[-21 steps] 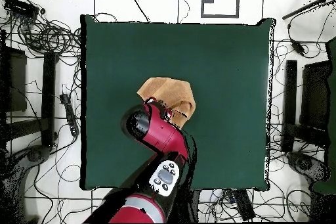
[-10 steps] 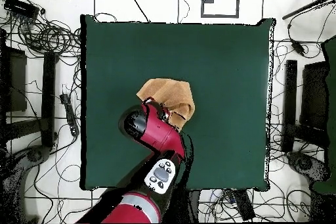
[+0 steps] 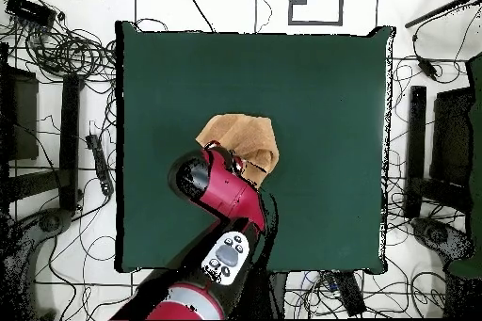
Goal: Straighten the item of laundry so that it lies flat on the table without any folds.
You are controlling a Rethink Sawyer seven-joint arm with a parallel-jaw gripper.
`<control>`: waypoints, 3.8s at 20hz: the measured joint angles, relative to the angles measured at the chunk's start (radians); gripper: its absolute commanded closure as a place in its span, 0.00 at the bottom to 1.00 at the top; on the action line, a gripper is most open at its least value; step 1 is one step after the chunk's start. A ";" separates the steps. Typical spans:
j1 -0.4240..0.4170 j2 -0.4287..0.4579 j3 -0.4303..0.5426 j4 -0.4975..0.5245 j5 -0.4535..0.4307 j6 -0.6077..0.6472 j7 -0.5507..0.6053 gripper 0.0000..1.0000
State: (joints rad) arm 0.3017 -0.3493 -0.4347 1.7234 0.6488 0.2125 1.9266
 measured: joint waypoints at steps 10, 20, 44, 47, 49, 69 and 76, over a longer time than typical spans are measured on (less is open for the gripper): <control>-0.008 -0.117 -0.029 0.000 -0.092 0.321 0.000 1.00; -0.011 -0.184 -0.058 0.000 -0.199 0.448 0.000 1.00; 0.022 -0.322 -0.187 0.054 -0.462 0.530 0.000 1.00; 0.017 -0.329 -0.193 0.054 -0.491 0.530 0.000 1.00; 0.005 -0.341 -0.194 0.054 -0.513 0.530 0.000 1.00; -0.134 -0.413 -0.190 0.055 -0.628 0.494 0.000 1.00; -0.215 -0.383 -0.096 0.047 -0.630 0.310 0.000 1.00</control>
State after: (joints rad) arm 0.0871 -0.7326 -0.5311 1.7708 0.0191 0.5227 1.9266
